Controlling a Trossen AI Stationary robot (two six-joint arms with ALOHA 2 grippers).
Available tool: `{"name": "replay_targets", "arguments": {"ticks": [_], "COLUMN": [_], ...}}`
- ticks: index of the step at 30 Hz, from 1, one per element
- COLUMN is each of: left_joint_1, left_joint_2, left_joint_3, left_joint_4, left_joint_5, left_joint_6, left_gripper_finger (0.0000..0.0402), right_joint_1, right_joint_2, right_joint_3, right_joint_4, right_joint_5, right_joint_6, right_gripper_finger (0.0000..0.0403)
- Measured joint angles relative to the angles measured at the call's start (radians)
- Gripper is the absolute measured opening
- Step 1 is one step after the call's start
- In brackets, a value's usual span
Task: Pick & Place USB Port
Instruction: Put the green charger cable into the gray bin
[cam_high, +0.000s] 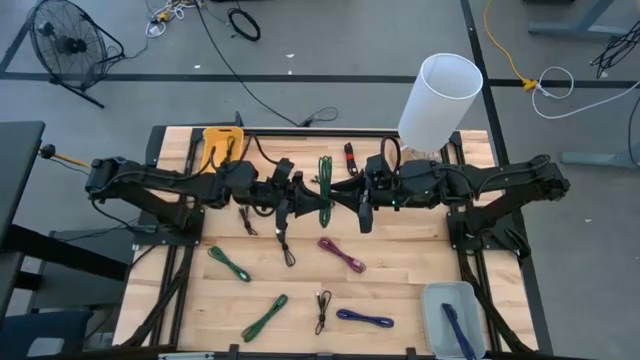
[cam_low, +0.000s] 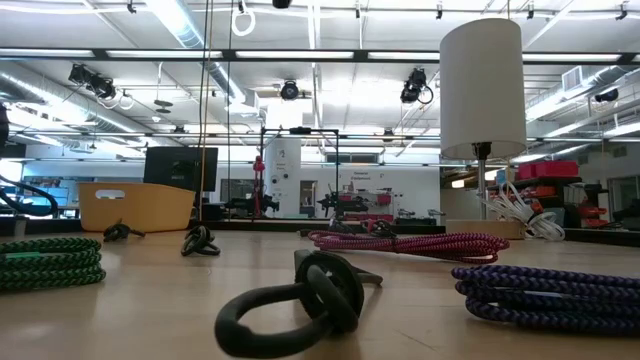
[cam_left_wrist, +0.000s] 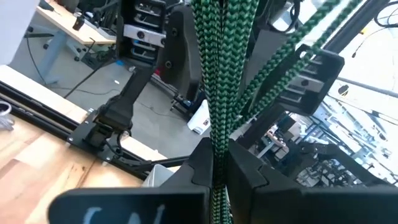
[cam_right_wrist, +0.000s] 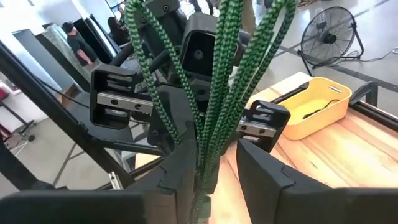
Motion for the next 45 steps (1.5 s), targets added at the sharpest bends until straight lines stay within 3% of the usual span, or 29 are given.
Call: {"name": "replay_targets", "arguments": {"ticks": [9, 27, 30, 35, 45], "left_joint_1": [0.024, -0.062, -0.064, -0.062, -0.060], "left_joint_2": [-0.010, 0.049, 0.053, 0.054, 0.045], "left_joint_3": [0.000, 0.002, 0.001, -0.001, -0.001], "left_joint_4": [0.009, 0.024, 0.030, 0.033, 0.037], "left_joint_5": [0.021, -0.025, -0.024, -0.026, -0.012], "left_joint_6": [-0.003, -0.018, -0.026, -0.021, 0.025], "left_gripper_finger": [0.0021, 0.0020, 0.0020, 0.0036, 0.0108], "right_joint_1": [0.001, -0.014, -0.014, -0.014, -0.014], "right_joint_2": [0.000, 0.000, 0.000, 0.000, -0.004], "right_joint_3": [0.000, 0.000, 0.000, 0.000, 0.001], "right_joint_4": [-0.008, 0.021, 0.016, 0.003, -0.030], "right_joint_5": [-0.009, -0.011, -0.010, -0.006, -0.003], "right_joint_6": [0.000, 0.000, 0.000, -0.008, -0.003], "right_gripper_finger": [0.0123, 0.0121, 0.0101, 0.0015, 0.0004]}}
